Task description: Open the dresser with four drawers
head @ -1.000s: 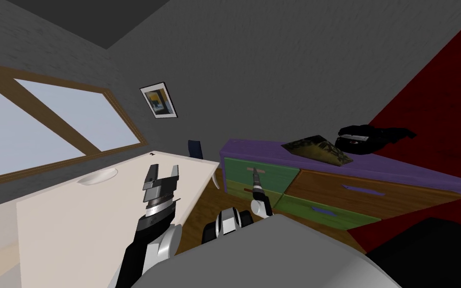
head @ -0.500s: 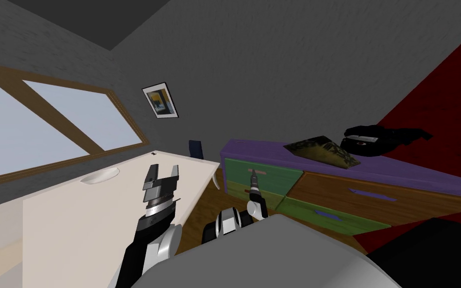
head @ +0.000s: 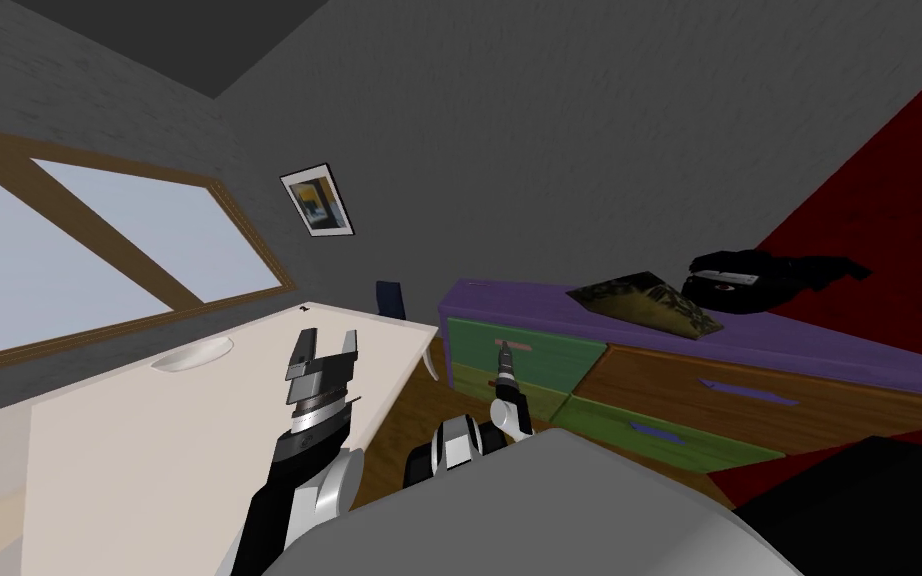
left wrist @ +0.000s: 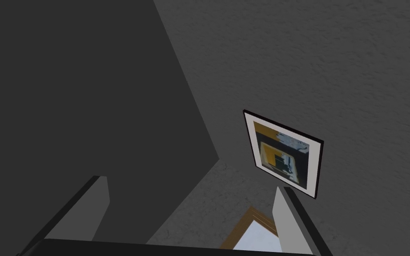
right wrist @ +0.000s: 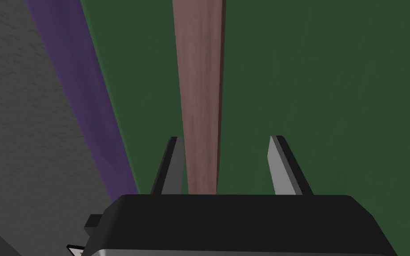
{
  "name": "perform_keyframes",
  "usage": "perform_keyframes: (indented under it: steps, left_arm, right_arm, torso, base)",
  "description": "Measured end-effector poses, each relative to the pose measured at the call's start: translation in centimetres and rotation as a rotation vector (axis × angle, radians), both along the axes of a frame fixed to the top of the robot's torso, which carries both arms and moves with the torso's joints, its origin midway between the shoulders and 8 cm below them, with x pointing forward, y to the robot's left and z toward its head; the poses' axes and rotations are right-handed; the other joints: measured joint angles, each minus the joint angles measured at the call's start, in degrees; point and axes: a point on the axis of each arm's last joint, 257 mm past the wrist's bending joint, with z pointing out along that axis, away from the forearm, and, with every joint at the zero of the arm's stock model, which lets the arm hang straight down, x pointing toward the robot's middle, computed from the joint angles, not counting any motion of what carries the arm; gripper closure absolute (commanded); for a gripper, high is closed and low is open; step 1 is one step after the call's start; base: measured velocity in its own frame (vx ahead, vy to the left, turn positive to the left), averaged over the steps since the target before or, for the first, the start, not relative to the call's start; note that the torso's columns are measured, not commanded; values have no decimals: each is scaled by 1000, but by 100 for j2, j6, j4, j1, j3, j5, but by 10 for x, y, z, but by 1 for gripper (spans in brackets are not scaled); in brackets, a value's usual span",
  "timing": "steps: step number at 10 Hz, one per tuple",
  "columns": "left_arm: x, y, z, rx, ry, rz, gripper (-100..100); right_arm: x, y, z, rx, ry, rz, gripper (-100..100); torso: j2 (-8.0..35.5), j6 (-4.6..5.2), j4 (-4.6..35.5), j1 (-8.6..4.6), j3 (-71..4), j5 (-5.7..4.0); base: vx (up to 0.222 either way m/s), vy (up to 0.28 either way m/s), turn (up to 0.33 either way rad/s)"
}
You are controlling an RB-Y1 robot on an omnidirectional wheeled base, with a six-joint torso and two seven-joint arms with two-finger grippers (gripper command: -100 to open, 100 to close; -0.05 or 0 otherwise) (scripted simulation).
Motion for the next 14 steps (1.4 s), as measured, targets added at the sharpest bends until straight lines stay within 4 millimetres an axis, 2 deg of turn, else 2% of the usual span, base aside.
perform_keyframes:
  steps: [1,2,10,11,14]
  left_arm:
    - [0,0,0,0,0,0,0]
    - [0,0,0,0,0,0,0]
    - [0,0,0,0,0,0,0]
    - [0,0,0,0,0,0,0]
    - [0,0,0,0,0,0,0]
  right_arm:
    - [4,2,10,-3,-23,0,100]
    - [5,4,11,-2,-22,2,100]
    - [5,20,8,-2,-7,16,100]
    - [5,20,7,-2,-4,16,-100]
    - [29,27,24,-1,0,37,-100]
  torso:
    - [-8,-4,-38,-8,3,-26]
    - [-3,-2,-34,-14,3,-25]
    - [-39,-7,-34,-20,-19,-22]
    - [-58,-4,-23,-31,-32,-13]
    - [-6,-2,0,-9,-3,-2]
  base:
    - [-180,66,-20]
    - [-202,74,-23]
    - [-142,70,-19]
    - [-52,19,-146]
    - [-48,17,-84]
